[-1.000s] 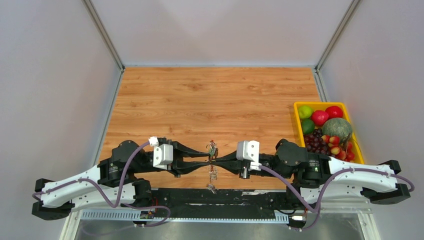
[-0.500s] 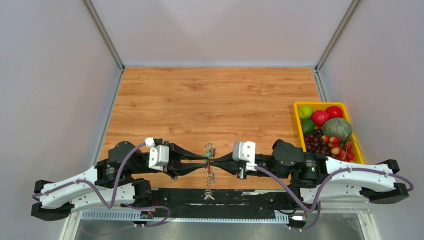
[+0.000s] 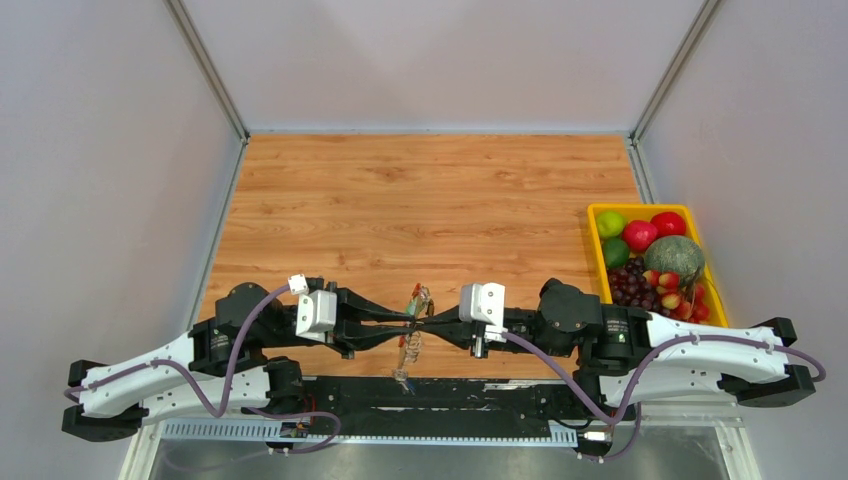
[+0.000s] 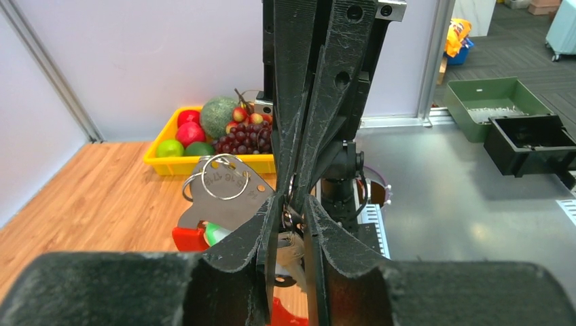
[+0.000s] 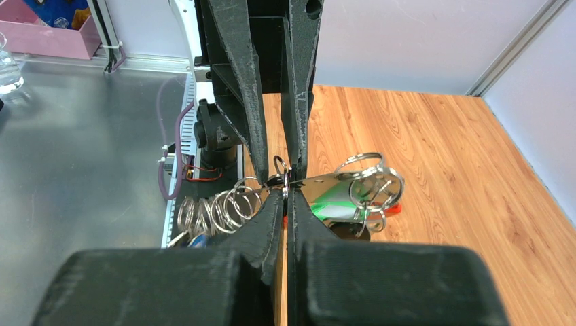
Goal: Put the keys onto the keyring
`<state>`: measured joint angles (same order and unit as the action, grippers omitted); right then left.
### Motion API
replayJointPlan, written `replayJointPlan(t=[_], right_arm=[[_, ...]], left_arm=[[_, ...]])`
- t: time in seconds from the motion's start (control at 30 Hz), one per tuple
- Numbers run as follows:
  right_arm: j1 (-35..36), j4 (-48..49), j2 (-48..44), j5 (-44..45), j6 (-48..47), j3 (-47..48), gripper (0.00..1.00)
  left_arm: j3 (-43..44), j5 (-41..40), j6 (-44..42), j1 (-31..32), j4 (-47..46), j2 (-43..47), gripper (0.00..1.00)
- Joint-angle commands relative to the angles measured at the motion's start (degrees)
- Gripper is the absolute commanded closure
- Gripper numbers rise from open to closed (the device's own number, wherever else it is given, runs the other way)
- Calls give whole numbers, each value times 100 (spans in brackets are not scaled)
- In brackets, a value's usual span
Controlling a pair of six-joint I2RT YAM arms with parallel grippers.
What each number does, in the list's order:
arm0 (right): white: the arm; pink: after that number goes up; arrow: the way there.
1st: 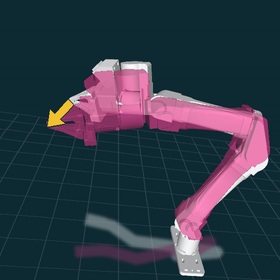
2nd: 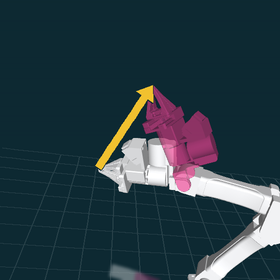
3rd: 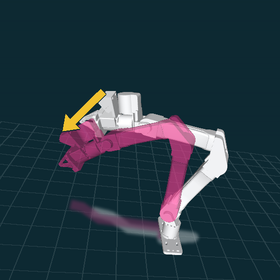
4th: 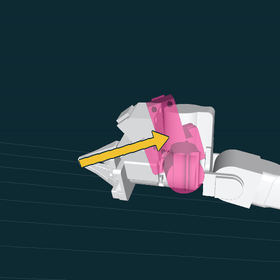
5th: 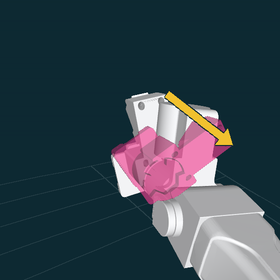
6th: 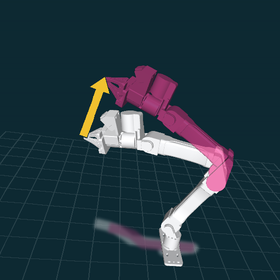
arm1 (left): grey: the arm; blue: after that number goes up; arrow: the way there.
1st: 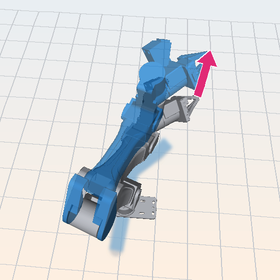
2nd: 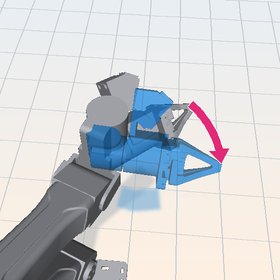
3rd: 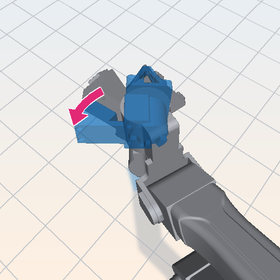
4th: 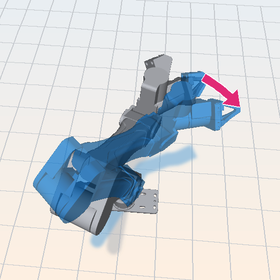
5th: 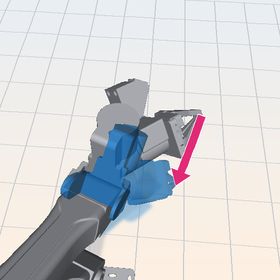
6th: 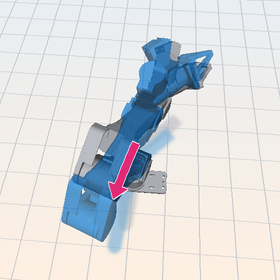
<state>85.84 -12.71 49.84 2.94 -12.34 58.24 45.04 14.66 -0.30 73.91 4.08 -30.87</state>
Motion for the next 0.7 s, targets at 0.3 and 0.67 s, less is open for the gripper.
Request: replayJointPlan(t=[0.3, 0.67], right_arm=[[-6, 565, -191, -145, 16, 272, 100], [-6, 707, -227, -477, -1, 237, 100]], left_arm=[[-52, -46, 37, 46, -64, -68, 89], [-39, -428, 37, 45, -82, -184, 100]])
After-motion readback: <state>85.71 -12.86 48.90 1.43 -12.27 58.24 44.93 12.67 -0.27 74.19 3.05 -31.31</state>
